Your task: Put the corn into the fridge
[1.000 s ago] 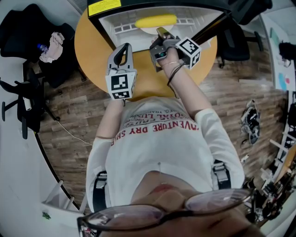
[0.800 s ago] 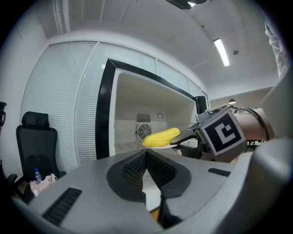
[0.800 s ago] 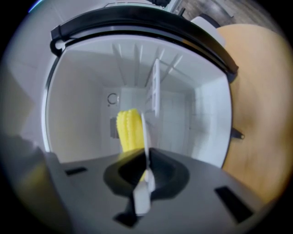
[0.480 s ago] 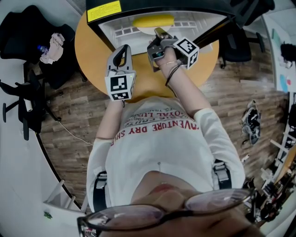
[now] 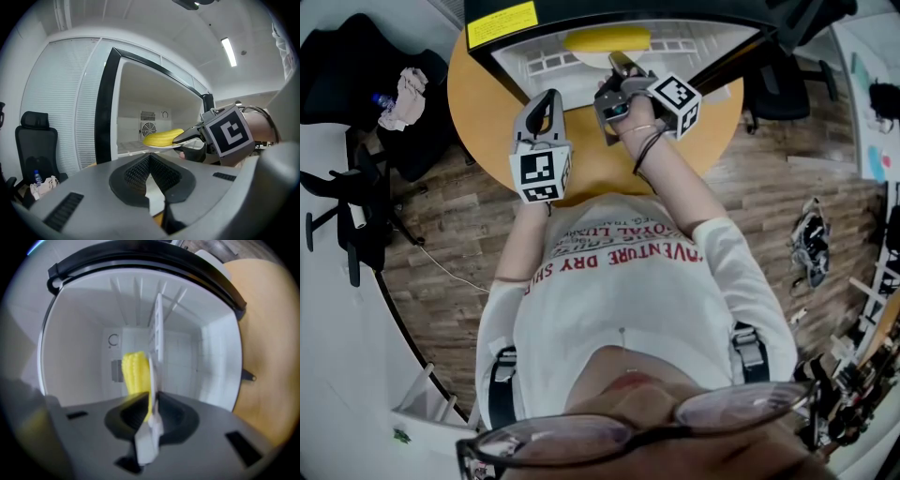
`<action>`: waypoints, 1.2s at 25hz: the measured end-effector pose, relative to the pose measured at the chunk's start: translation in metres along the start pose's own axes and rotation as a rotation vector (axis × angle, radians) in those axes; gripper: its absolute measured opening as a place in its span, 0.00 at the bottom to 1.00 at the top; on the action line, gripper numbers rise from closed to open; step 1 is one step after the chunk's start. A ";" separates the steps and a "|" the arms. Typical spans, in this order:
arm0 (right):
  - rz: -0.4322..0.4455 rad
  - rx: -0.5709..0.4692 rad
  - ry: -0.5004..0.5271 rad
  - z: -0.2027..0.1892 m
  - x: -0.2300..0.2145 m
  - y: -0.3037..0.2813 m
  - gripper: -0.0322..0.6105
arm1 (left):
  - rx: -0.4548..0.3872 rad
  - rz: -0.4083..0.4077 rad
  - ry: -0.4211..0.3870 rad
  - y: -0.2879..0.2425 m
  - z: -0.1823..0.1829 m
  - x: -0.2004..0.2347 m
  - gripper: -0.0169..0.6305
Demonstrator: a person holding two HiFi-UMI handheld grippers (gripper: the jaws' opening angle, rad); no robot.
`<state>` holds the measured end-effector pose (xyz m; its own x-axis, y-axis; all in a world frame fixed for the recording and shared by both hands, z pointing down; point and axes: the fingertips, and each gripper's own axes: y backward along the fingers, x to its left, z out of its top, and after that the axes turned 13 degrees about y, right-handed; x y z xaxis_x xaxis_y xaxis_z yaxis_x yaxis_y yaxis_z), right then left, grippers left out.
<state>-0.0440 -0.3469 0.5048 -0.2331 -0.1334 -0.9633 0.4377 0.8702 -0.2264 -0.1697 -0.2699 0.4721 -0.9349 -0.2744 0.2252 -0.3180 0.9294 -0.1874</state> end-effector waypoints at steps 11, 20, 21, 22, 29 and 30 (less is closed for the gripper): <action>0.052 0.006 0.030 -0.002 0.006 0.004 0.32 | 0.004 -0.022 -0.008 0.000 -0.003 -0.006 0.07; 0.074 0.003 0.100 -0.003 0.005 0.038 0.26 | -0.006 -0.036 -0.022 0.010 0.001 -0.022 0.07; 0.077 0.006 0.116 -0.003 0.005 0.043 0.26 | -0.008 -0.037 -0.021 0.012 0.003 -0.025 0.06; 0.078 0.012 0.141 -0.003 0.004 0.047 0.24 | -0.009 -0.035 -0.021 0.014 0.003 -0.028 0.06; 0.096 0.024 0.414 0.000 0.001 0.078 0.11 | -0.016 -0.027 -0.016 0.026 0.006 -0.052 0.06; 0.105 0.024 0.441 -0.001 0.000 0.081 0.10 | -0.018 -0.025 -0.015 0.027 0.006 -0.055 0.06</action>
<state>-0.0089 -0.2759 0.4867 -0.5321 0.1741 -0.8286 0.4975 0.8561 -0.1396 -0.1281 -0.2310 0.4487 -0.9289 -0.3014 0.2153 -0.3386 0.9265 -0.1641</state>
